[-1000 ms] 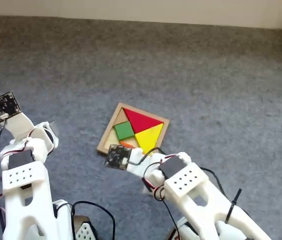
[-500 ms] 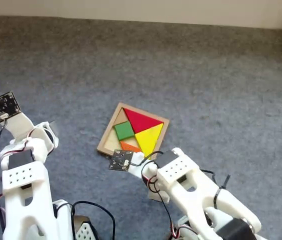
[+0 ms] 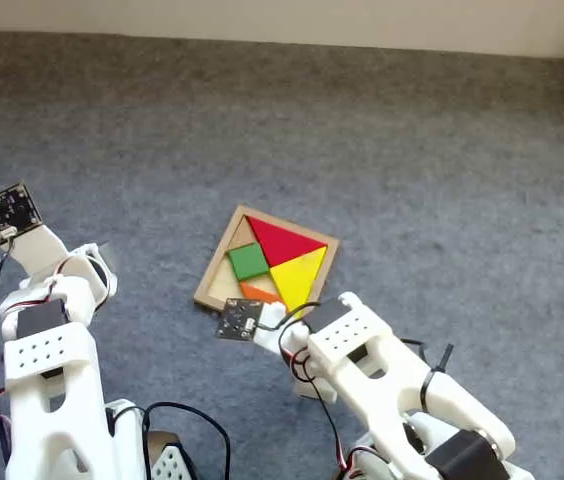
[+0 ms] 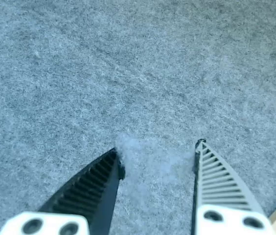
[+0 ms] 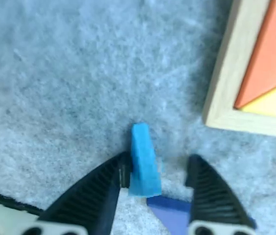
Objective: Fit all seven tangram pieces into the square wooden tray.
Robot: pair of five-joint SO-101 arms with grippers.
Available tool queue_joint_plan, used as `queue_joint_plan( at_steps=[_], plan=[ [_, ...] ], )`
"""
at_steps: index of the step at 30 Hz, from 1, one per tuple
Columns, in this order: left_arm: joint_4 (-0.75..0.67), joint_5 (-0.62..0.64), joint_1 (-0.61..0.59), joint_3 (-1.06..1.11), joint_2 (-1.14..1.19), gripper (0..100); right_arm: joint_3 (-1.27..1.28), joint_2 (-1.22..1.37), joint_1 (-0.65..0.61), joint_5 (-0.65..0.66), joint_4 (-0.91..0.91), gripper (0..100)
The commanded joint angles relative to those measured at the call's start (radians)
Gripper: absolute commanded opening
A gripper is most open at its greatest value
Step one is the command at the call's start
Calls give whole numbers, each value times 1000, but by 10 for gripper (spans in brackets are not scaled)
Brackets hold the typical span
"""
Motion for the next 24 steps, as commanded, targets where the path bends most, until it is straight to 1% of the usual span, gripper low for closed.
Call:
queue_joint_plan(
  at_steps=[1,2,4,8,11,18,24],
  plan=[
    [-15,-11,21,-7,-19,228,2,-16,-19,15,16,77],
    [-15,-11,21,-7,-19,228,2,-25,-18,21,16,66],
    [-15,-11,21,-7,-19,228,2,-47,-15,77,28,47],
    [-15,-11,19,-7,-19,228,1,-90,-15,163,110,10],
    [-15,-11,19,-7,-19,228,1,-136,-5,164,119,6],
    [-15,-11,22,-7,-19,228,1,-272,64,164,114,5],
    [-15,-11,21,-7,-19,228,1,-415,71,160,104,5]
  ],
)
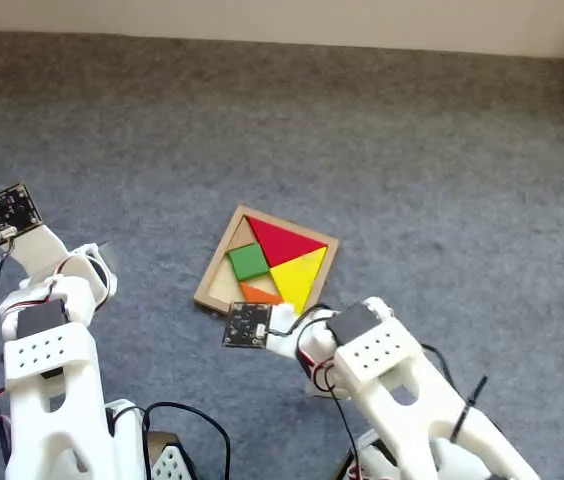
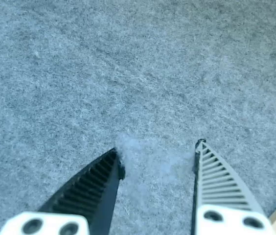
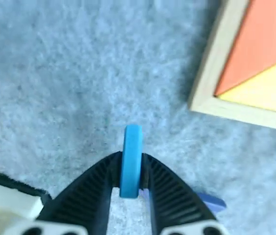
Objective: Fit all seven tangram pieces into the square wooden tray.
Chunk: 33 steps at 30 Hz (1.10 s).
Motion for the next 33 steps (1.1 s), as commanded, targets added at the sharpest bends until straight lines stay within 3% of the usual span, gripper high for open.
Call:
queue_joint_plan(
  at_steps=[1,5,11,18,27,33],
  plan=[
    [-15,-11,19,-7,-21,228,-16,-101,16,-18,-30,5],
    [-15,-11,18,-7,-22,228,-19,-145,18,-146,-131,5],
    [-15,-11,18,-7,-19,228,-180,-108,19,-238,-110,5],
    [-15,-12,16,-7,-19,228,-418,105,10,-241,-82,5],
    [-15,-12,16,-7,-18,228,-538,414,-101,-235,-84,5],
    [-15,-12,16,-7,-18,228,-530,467,-111,-235,-236,5]
  ],
)
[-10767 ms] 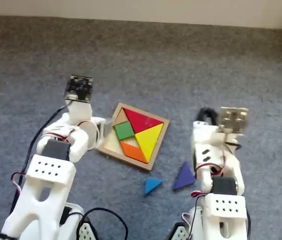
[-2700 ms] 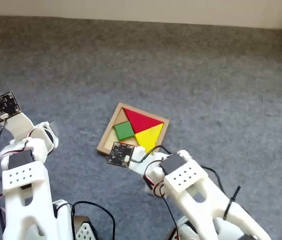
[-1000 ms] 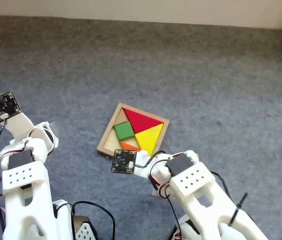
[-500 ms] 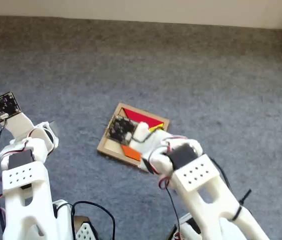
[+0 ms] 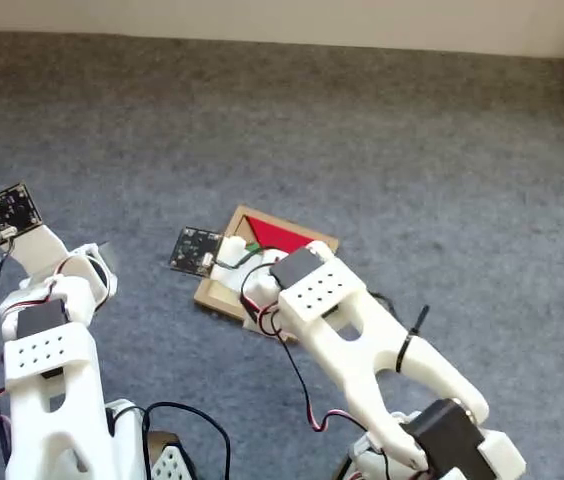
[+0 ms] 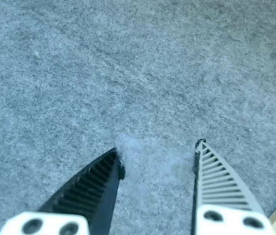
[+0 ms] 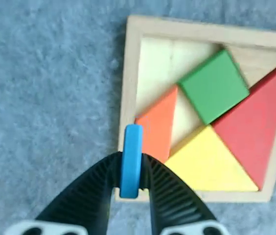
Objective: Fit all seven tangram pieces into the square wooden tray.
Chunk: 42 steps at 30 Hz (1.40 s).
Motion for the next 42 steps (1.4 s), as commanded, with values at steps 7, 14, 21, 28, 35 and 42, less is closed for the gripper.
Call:
queue_joint_plan(
  at_steps=[7,14,21,28,35,42],
  plan=[
    [-15,-12,16,-7,-18,228,15,41,-10,-2,-229,5],
    [-15,-12,16,-7,-19,228,18,94,18,-2,-246,6],
    [-15,-12,16,-7,-19,228,19,145,50,-6,-246,52],
    [-15,-12,16,-7,-19,228,19,143,53,-9,-245,150],
    [-15,-12,16,-7,-19,228,18,140,73,-9,-242,152],
    [-15,-12,16,-7,-19,228,16,140,102,-9,-242,153]
  ],
)
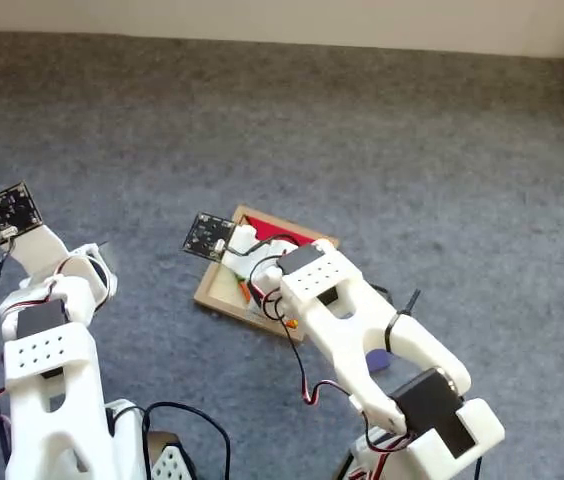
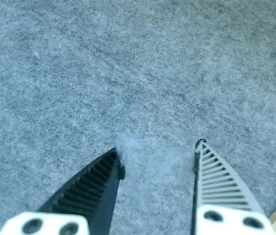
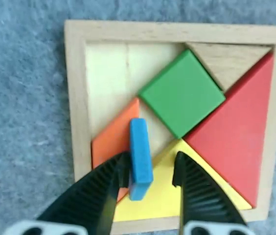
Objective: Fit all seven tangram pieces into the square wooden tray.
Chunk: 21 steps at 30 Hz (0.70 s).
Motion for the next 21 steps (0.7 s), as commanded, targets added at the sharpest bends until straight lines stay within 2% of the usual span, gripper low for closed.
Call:
queue_joint_plan(
  at_steps=[1,7,9,14,21],
  plan=[
    [-15,-6,16,-7,-21,228,-19,-13,18,-9,-18,153],
    [-15,-6,16,-7,-21,228,-21,-13,16,-11,-22,165],
    [-15,-6,16,-7,-21,228,-21,-13,16,-14,-24,207],
    [-15,-6,16,-7,-21,228,-54,-13,22,-126,-53,309],
    [-15,-6,18,-7,-21,228,-91,-125,45,-130,-53,312]
  ],
)
